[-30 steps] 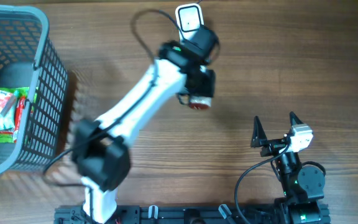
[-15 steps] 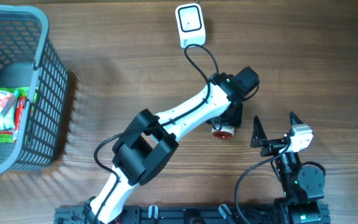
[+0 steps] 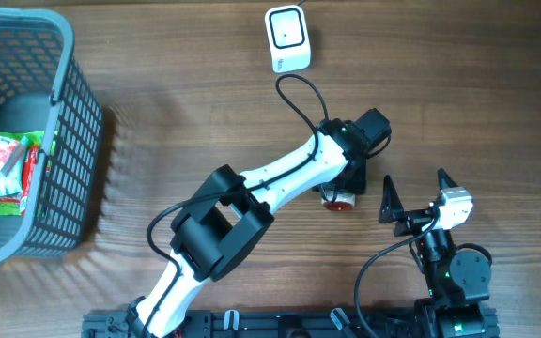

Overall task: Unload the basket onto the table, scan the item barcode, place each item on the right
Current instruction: 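Carry the jar with the left gripper and set it on the table, then reach the left gripper back into the basket and grasp packets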

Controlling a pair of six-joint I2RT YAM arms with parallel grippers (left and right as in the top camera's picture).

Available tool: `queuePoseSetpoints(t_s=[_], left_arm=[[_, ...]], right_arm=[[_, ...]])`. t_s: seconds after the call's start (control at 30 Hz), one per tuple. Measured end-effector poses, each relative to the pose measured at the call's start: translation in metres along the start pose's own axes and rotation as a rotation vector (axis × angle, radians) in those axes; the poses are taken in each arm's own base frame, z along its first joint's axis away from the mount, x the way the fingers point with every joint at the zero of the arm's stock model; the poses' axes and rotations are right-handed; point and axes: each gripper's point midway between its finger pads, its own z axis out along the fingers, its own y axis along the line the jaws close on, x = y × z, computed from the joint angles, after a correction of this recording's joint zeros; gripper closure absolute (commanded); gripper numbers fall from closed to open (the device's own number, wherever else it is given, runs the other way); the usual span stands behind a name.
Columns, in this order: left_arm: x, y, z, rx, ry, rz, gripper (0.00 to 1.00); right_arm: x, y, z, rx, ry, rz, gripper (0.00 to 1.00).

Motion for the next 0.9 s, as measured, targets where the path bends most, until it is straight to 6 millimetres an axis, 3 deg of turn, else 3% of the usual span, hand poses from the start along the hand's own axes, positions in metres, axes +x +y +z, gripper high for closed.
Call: queuePoseSetpoints(t_s=[0.13, 0.2, 0.37, 0.57, 0.63, 0.7, 0.77, 0.83, 0.9], left_arm=[[0.001, 0.000, 0.000, 0.004, 0.007, -0.009, 0.20], [0.001, 0.000, 0.000, 0.004, 0.007, -0.010, 0.10], [0.002, -0.001, 0.000, 0.010, 0.011, -0.011, 0.00], [-0.007, 0.004, -0.001, 0.015, -0.001, -0.018, 0.00], [-0.026, 0.011, -0.011, 0.024, -0.036, -0.014, 0.01], [-0.052, 0.018, -0.033, 0.026, -0.109, 0.001, 0.02], [-0.082, 0.030, -0.070, 0.020, -0.203, 0.011, 0.02], [-0.117, 0.049, -0.127, 0.015, -0.331, 0.005, 0.02], [-0.149, 0.092, -0.212, -0.003, -0.491, -0.045, 0.02]], right_arm=[[0.000, 0.000, 0.000, 0.000, 0.000, 0.000, 0.00], [0.000, 0.000, 0.000, 0.000, 0.000, 0.000, 0.00], [0.000, 0.000, 0.000, 0.000, 0.000, 0.000, 0.00], [0.000, 0.000, 0.000, 0.000, 0.000, 0.000, 0.00], [0.000, 0.000, 0.000, 0.000, 0.000, 0.000, 0.00], [0.000, 0.000, 0.000, 0.000, 0.000, 0.000, 0.00], [0.000, 0.000, 0.000, 0.000, 0.000, 0.000, 0.00], [0.000, 0.000, 0.000, 0.000, 0.000, 0.000, 0.00], [0.000, 0.000, 0.000, 0.000, 0.000, 0.000, 0.00]])
